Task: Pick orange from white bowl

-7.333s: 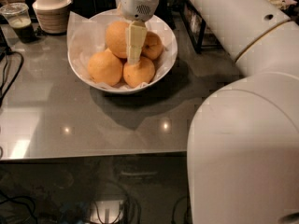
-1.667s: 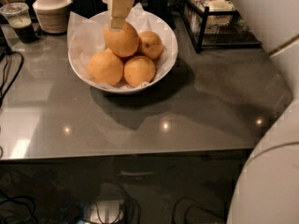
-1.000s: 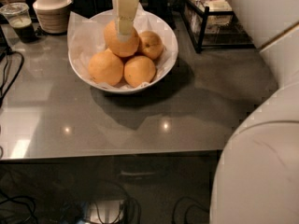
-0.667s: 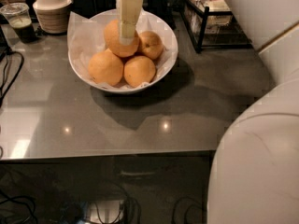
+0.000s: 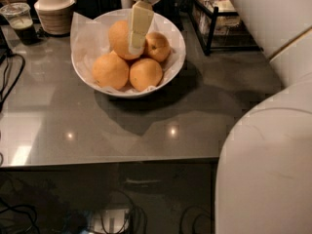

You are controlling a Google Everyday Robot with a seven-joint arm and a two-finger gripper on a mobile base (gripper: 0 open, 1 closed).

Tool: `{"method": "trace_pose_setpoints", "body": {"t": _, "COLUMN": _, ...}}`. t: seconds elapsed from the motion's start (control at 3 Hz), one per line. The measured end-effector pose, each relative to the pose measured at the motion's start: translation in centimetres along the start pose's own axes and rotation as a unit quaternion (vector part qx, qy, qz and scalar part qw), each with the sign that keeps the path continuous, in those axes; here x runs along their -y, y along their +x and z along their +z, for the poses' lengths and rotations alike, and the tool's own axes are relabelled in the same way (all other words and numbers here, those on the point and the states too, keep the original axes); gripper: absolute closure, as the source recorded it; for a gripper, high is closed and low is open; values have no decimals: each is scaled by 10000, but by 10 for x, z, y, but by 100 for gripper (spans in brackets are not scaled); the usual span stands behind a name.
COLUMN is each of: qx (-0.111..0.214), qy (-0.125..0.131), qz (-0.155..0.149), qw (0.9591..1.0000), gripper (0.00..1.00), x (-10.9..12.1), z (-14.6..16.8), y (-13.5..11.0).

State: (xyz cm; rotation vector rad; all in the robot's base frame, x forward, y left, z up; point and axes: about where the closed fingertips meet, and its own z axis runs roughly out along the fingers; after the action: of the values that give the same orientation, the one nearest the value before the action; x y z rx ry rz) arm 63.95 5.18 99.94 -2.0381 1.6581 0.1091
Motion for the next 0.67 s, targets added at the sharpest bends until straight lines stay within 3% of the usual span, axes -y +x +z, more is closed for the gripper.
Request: {"method": "trace_pose_setpoints", "body": {"t": 0.67, "qx": 387, "qy": -267, "qz": 149, "qw": 9988, "gripper": 0, "x": -4, "z": 30, "y": 6}}
